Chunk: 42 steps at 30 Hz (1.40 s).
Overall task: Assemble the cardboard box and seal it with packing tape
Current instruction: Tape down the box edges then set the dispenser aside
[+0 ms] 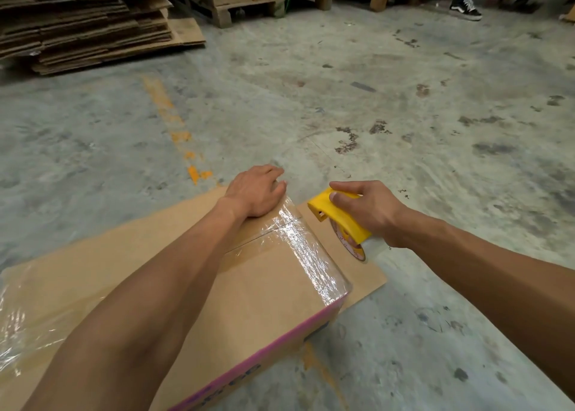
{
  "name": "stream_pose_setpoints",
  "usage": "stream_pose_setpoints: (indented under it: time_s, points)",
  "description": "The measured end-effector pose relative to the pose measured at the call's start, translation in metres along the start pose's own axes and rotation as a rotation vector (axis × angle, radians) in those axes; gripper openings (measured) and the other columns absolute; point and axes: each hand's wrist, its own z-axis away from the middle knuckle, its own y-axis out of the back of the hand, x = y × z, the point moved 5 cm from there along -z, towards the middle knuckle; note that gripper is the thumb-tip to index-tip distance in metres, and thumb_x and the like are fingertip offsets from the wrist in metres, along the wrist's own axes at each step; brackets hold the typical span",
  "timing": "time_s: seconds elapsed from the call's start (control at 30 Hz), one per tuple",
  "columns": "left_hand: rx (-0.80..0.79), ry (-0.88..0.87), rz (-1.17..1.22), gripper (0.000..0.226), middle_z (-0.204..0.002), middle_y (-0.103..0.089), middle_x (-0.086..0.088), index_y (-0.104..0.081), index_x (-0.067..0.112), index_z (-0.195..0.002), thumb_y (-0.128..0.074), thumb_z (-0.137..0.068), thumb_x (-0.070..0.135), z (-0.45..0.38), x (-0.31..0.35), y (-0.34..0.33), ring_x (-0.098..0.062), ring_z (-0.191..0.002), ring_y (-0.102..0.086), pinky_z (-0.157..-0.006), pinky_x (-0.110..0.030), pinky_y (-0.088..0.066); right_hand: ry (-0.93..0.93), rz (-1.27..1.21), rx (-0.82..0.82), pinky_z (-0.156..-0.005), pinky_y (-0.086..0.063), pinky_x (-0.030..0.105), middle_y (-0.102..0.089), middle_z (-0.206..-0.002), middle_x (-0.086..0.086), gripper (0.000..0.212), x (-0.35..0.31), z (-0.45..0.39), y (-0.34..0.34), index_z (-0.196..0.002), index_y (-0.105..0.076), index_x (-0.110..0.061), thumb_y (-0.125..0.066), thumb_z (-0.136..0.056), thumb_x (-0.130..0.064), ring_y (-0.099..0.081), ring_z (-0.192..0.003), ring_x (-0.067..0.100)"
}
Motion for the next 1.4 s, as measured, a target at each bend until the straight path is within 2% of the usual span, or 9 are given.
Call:
stream_pose_setpoints:
  time_s: [0.07, 0.2, 0.3, 0.4, 0.53, 0.63, 0.73, 0.97, 1.4]
  points:
    - [-0.004, -0.018, 0.009, 0.056, -0.161, -0.025, 0.002, -0.027, 0.019, -0.154, -0.027, -0.103, 0.042, 0.005, -0.001, 0.000, -0.018, -0.147, -0.024, -0.116, -0.034, -0.021, 0.015, -0.017, 0.006, -0.034, -0.043, 0.013, -0.057, -0.084, -0.004, 0.038, -0.004, 0.004, -0.001, -0.135, -0.058, -0.028, -0.060, -0.097, -0.032, -0.057, -0.057, 0.017]
    - [-0.021, -0.080, -0.001, 0.059, -0.164, -0.010, 0.000, -0.012, 0.018, -0.157, -0.020, -0.104, 0.042, 0.033, -0.013, -0.005, -0.017, -0.151, -0.009, -0.121, -0.042, -0.007, 0.093, -0.148, -0.021, -0.047, -0.053, 0.033, -0.060, -0.103, 0.019, 0.037, -0.017, 0.006, -0.011, -0.130, -0.061, -0.032, -0.063, -0.093, -0.034, -0.059, -0.044, 0.032]
    - [-0.025, -0.108, -0.023, 0.059, -0.164, -0.008, 0.003, -0.012, 0.021, -0.157, -0.020, -0.103, 0.044, 0.071, -0.017, -0.007, -0.014, -0.151, -0.004, -0.121, -0.040, -0.002, 0.188, -0.136, 0.005, -0.050, -0.052, 0.034, -0.059, -0.094, 0.009, 0.030, -0.032, 0.002, -0.021, -0.115, -0.063, -0.047, -0.065, -0.085, -0.046, -0.060, -0.047, 0.030]
    - [-0.047, -0.107, -0.035, 0.059, -0.164, -0.005, 0.008, -0.010, 0.026, -0.157, -0.018, -0.103, 0.047, 0.119, -0.028, -0.007, -0.010, -0.151, -0.001, -0.122, -0.038, -0.001, 0.254, -0.097, -0.002, -0.060, -0.047, 0.030, -0.059, -0.096, -0.005, 0.037, -0.049, 0.002, -0.041, -0.099, -0.063, -0.059, -0.060, -0.063, -0.066, -0.051, -0.065, 0.006]
    - [-0.037, -0.100, -0.024, 0.058, -0.163, -0.006, 0.011, -0.012, 0.029, -0.156, -0.022, -0.102, 0.047, 0.197, -0.050, -0.002, -0.007, -0.150, 0.001, -0.122, -0.035, 0.000, 0.331, -0.086, -0.081, -0.063, -0.042, 0.022, -0.060, -0.098, -0.010, 0.029, -0.072, 0.006, -0.079, -0.092, -0.062, -0.064, -0.059, -0.063, -0.068, -0.051, -0.074, 0.006]
    - [-0.074, -0.100, -0.031, 0.059, -0.163, 0.000, 0.012, -0.008, 0.033, -0.156, -0.022, -0.101, 0.049, 0.258, -0.069, 0.004, -0.006, -0.149, 0.007, -0.122, -0.037, 0.000, 0.391, -0.068, -0.184, -0.063, -0.046, 0.018, -0.064, -0.101, -0.010, 0.028, -0.095, 0.022, -0.112, -0.104, -0.062, -0.054, -0.062, -0.076, -0.059, -0.057, -0.069, -0.003]
    - [-0.113, -0.147, -0.071, 0.062, -0.164, 0.003, 0.008, -0.005, 0.030, -0.156, -0.029, -0.102, 0.047, 0.316, -0.087, 0.014, -0.010, -0.150, 0.010, -0.122, -0.039, 0.002, 0.397, -0.187, -0.347, -0.047, -0.048, 0.029, -0.068, -0.078, 0.016, 0.034, -0.110, 0.037, -0.144, -0.123, -0.060, -0.041, -0.064, -0.089, -0.037, -0.058, -0.046, 0.026]
    - [-0.121, -0.106, -0.094, 0.065, -0.165, 0.000, 0.006, -0.011, 0.034, -0.156, -0.040, -0.099, 0.048, 0.373, -0.099, 0.017, -0.018, -0.151, 0.008, -0.121, -0.050, -0.003, 0.430, -0.182, -0.551, -0.042, -0.046, 0.027, -0.063, -0.069, 0.029, 0.040, -0.118, 0.064, -0.180, -0.135, -0.056, -0.031, -0.060, -0.095, -0.029, -0.053, -0.040, 0.028]
    - [-0.098, -0.192, -0.104, 0.059, -0.165, -0.003, 0.006, -0.014, 0.035, -0.155, -0.035, -0.101, 0.045, 0.297, -0.020, -0.002, -0.017, -0.151, 0.009, -0.120, -0.049, 0.002, 0.413, -0.209, -0.469, -0.037, -0.044, 0.027, -0.064, -0.063, 0.021, 0.039, -0.113, 0.068, -0.142, -0.136, -0.056, -0.020, -0.058, -0.098, -0.021, -0.047, -0.034, 0.023]
